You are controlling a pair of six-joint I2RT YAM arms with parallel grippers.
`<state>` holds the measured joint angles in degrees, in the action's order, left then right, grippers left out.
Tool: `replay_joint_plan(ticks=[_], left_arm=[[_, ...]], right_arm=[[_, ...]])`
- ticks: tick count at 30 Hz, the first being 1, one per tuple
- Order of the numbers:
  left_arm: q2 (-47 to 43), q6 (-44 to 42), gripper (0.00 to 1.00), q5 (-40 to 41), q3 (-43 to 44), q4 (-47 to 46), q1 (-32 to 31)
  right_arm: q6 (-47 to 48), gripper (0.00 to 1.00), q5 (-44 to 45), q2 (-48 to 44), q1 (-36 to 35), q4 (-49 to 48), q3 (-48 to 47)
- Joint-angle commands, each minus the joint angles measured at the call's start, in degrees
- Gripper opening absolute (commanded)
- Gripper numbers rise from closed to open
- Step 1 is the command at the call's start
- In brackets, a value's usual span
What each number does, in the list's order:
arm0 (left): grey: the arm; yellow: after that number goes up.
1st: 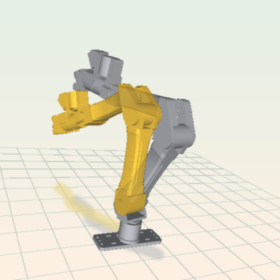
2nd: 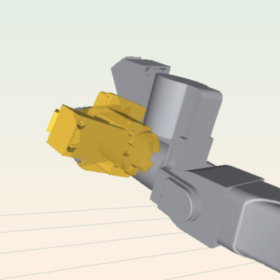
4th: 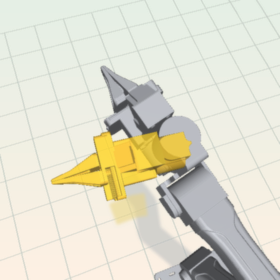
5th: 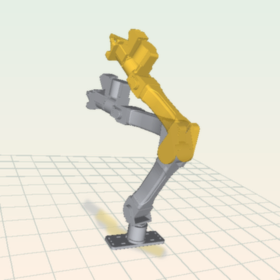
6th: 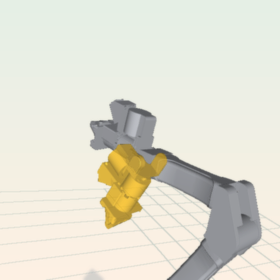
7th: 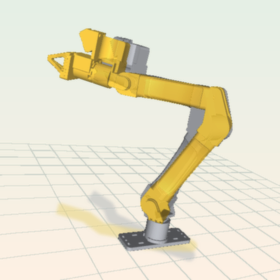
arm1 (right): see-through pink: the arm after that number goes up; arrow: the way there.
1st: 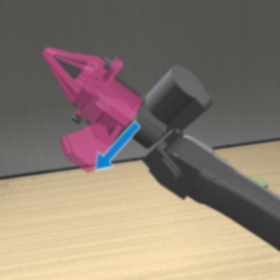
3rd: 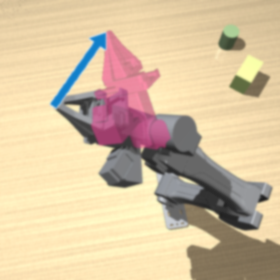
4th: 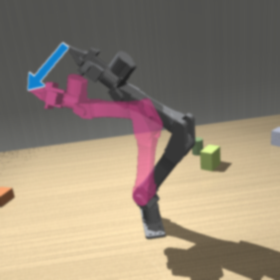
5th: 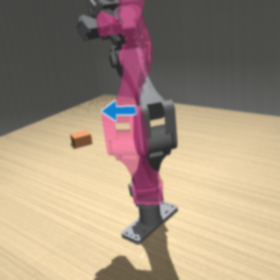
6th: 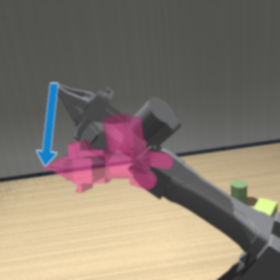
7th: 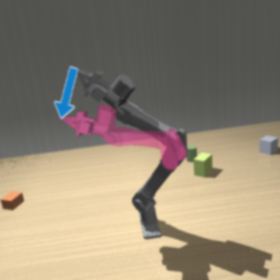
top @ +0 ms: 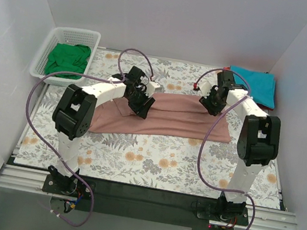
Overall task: Fold and stack the t-shirts
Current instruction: Fold the tshirt
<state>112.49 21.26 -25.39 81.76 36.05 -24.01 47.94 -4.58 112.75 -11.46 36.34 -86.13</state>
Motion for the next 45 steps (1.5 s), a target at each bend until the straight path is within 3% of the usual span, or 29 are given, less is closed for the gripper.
replay_joint_plan(ticks=[1,5,7,10,26,38,40,43,45], left_arm=[[0.5,-5.4,0.45,5.5,2.2,0.3,-1.0],[1.9,-5.4,0.32,8.4,3.1,-0.5,-1.3],[2.4,-5.5,0.15,10.1,3.0,-0.7,-1.3],[2.3,-5.3,0.00,11.5,2.5,-1.6,-1.3],[2.9,-3.9,0.00,12.6,2.5,-1.9,-1.3],[3.2,-3.5,0.00,12.6,3.1,-1.3,-1.3],[3.3,-3.5,0.00,12.5,3.0,-1.4,-1.3],[3.3,-3.4,0.00,12.3,2.9,-1.4,-1.3],[3.3,-3.4,0.00,12.3,3.0,-1.4,-1.3]], right_arm=[[3.6,0.48,2.3,-4.4,1.2,0.5,2.0],[5.4,0.48,3.2,-3.6,1.7,0.6,2.8],[6.5,0.48,3.9,-3.1,1.9,0.5,2.5],[7.7,0.48,4.1,-1.8,2.1,0.7,2.5],[11.1,0.44,2.1,-2.1,2.9,2.8,4.2],[13.0,0.47,0.6,-1.3,3.8,5.3,5.3],[13.1,0.44,0.7,-1.2,4.0,5.6,4.8],[13.4,0.32,0.9,-1.2,4.3,5.9,4.6],[13.4,0.32,1.4,-0.9,4.4,5.9,4.1]])
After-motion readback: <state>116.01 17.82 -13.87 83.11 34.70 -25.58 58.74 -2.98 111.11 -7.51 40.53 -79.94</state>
